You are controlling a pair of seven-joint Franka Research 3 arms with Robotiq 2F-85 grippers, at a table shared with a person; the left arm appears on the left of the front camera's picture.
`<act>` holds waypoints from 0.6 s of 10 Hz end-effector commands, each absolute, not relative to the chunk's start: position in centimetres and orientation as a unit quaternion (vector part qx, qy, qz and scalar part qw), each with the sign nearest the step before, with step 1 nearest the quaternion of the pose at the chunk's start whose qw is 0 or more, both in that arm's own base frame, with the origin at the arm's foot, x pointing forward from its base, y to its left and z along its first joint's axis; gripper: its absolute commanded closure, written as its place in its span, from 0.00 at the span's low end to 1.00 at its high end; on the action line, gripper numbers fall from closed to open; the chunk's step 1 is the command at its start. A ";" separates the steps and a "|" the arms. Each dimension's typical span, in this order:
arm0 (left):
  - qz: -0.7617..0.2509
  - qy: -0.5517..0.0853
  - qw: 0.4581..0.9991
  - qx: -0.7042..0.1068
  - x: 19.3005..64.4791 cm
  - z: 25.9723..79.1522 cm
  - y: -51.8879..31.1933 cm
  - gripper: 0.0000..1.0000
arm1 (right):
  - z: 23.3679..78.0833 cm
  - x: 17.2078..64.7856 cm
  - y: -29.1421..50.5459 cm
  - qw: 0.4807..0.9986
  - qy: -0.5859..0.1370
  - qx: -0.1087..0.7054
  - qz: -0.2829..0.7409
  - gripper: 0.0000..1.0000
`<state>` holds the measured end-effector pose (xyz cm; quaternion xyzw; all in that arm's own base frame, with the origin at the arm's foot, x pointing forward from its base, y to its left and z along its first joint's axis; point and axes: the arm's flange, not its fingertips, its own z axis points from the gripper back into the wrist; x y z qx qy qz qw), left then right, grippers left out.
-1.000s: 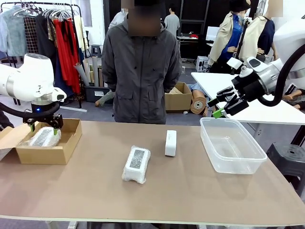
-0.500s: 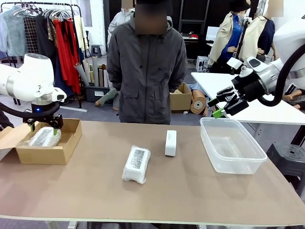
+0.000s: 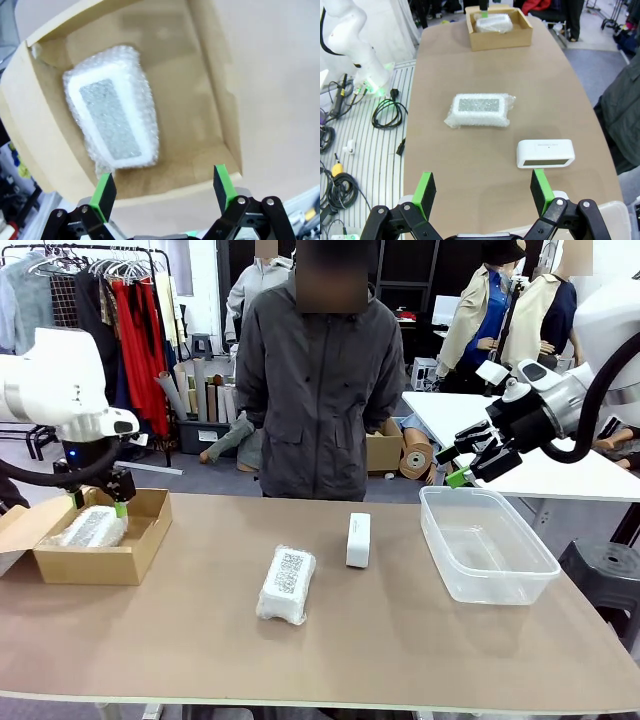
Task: Separate and place wrapped and unwrapped clocks.
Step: Pick up the Digital clock indicated by the person.
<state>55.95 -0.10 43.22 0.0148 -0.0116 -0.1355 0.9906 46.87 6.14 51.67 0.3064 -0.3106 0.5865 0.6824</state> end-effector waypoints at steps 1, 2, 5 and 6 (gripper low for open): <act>-0.185 -0.006 0.982 -0.032 54.9 44.9 0.4 0.00 | 51.7 46.7 6.2 0.681 -0.311 0.306 0.588 0.00; -0.207 -0.014 0.977 -0.043 54.3 45.8 0.1 0.00 | 51.7 46.7 6.2 0.681 -0.311 0.306 0.588 0.00; -0.281 -0.049 0.957 -0.061 53.0 47.9 -1.2 0.00 | 51.7 46.7 6.2 0.681 -0.311 0.306 0.588 0.00; -0.301 -0.059 0.950 -0.064 52.5 48.5 -1.5 0.00 | 51.7 46.7 6.2 0.681 -0.311 0.306 0.588 0.00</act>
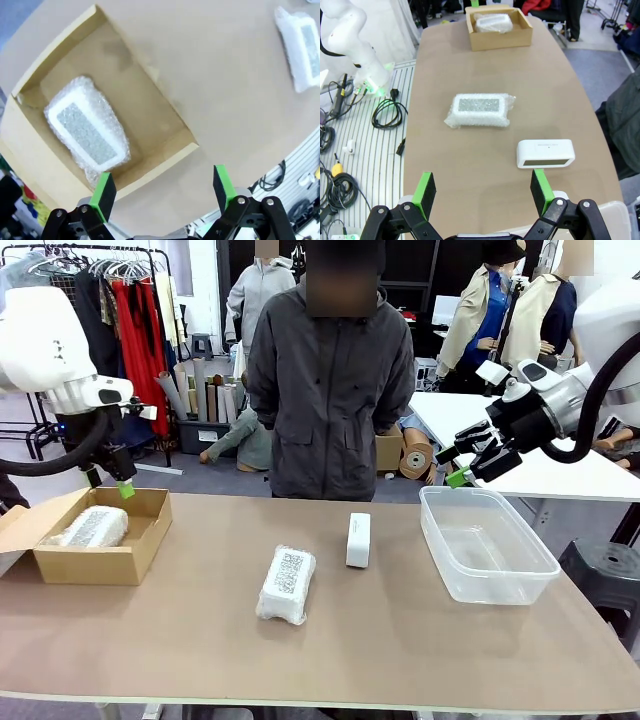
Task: Separate and place wrapped and unwrapped clocks.
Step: Pick up the Digital clock indicated by the person.
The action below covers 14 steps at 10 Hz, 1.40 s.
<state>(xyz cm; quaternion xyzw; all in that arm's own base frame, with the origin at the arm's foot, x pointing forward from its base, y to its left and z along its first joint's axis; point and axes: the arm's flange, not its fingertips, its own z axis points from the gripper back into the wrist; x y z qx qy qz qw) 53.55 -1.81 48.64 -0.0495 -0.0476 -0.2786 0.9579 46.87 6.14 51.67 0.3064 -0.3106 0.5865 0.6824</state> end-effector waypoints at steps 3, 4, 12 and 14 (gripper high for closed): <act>-0.295 -0.055 0.952 -0.054 53.1 49.2 -2.2 0.00 | 51.7 46.7 6.2 0.681 -0.311 0.306 0.588 0.00; -0.295 -0.055 0.952 -0.054 53.1 49.2 -2.2 0.00 | 51.7 46.7 6.2 0.681 -0.311 0.306 0.588 0.00; -0.581 -0.153 0.795 -0.081 49.0 51.8 -9.1 0.00 | 51.7 46.7 6.2 0.681 -0.311 0.306 0.588 0.00; -0.654 -0.177 0.724 -0.127 48.5 54.7 -9.1 0.00 | 51.7 46.7 6.2 0.681 -0.311 0.306 0.588 0.00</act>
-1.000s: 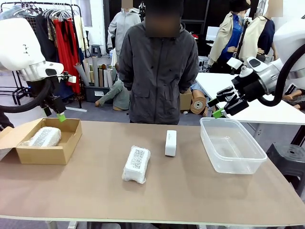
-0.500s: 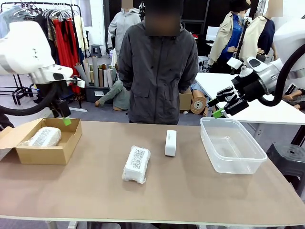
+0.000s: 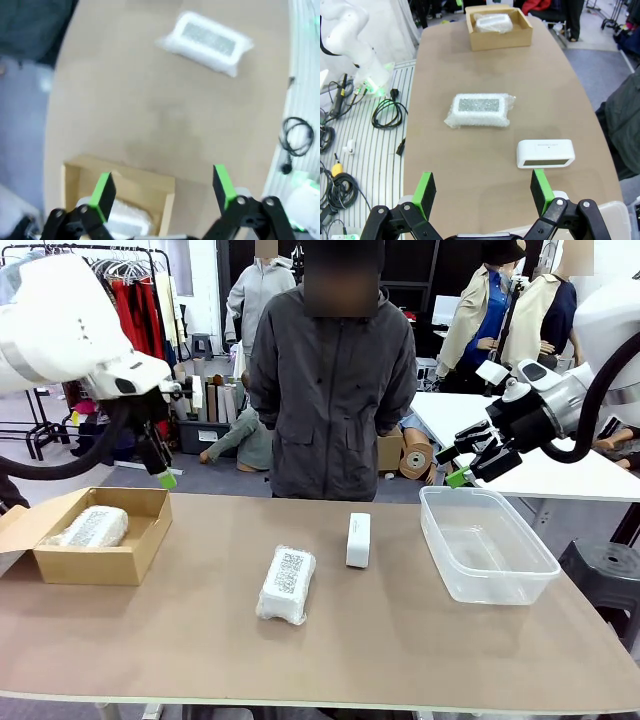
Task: Separate and place wrapped and unwrapped clocks.
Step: Pick up the Digital clock indicated by the person.
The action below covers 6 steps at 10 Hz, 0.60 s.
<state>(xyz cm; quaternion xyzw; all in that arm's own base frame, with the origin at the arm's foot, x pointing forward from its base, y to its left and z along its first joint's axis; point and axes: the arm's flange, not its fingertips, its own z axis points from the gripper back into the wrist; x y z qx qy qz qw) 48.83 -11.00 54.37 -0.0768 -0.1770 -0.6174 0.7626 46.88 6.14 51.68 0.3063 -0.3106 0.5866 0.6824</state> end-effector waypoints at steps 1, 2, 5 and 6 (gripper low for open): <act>-0.667 -0.188 0.706 -0.145 48.8 55.9 -8.9 0.00 | 51.7 46.7 6.2 0.681 -0.311 0.306 0.588 0.00; -0.676 -0.205 0.686 -0.173 49.4 56.9 -8.4 0.00 | 51.7 46.7 6.2 0.681 -0.311 0.306 0.588 0.00; -0.680 -0.254 0.638 -0.256 51.3 57.7 -6.2 0.00 | 51.7 46.7 6.2 0.681 -0.311 0.306 0.588 0.00; -0.670 -0.278 0.628 -0.282 52.2 57.5 -5.5 0.00 | 51.7 46.7 6.2 0.681 -0.311 0.306 0.588 0.00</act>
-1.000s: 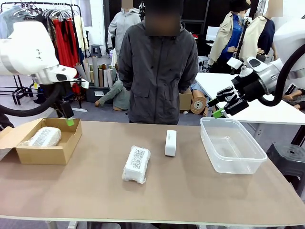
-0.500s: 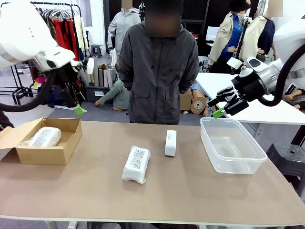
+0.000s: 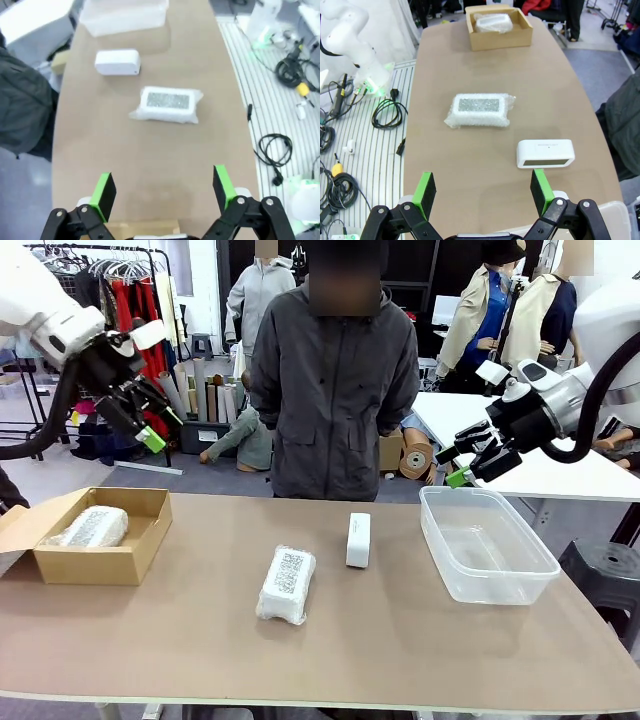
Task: Separate and place wrapped and unwrapped clocks.
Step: Pick up the Digital clock indicated by the person.
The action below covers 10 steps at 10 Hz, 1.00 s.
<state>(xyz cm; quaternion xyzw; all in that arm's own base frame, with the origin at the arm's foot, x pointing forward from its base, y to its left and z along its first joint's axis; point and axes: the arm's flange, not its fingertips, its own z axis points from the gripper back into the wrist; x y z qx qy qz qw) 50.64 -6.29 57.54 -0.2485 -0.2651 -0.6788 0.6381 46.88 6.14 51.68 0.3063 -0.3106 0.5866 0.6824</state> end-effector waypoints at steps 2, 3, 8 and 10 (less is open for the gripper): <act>-0.643 -0.319 0.622 -0.313 53.6 56.3 -3.8 0.00 | 51.7 46.7 6.2 0.681 -0.311 0.306 0.588 0.00; -0.638 -0.319 0.622 -0.324 53.9 55.5 -3.2 0.00 | 51.7 46.7 6.2 0.681 -0.311 0.306 0.588 0.00; -0.631 -0.390 0.598 -0.304 52.6 54.2 -1.1 0.00 | 51.7 46.7 6.2 0.681 -0.311 0.306 0.588 0.00; -0.642 -0.389 0.607 -0.262 52.3 53.9 -1.1 0.00 | 51.7 46.7 6.2 0.681 -0.311 0.306 0.588 0.00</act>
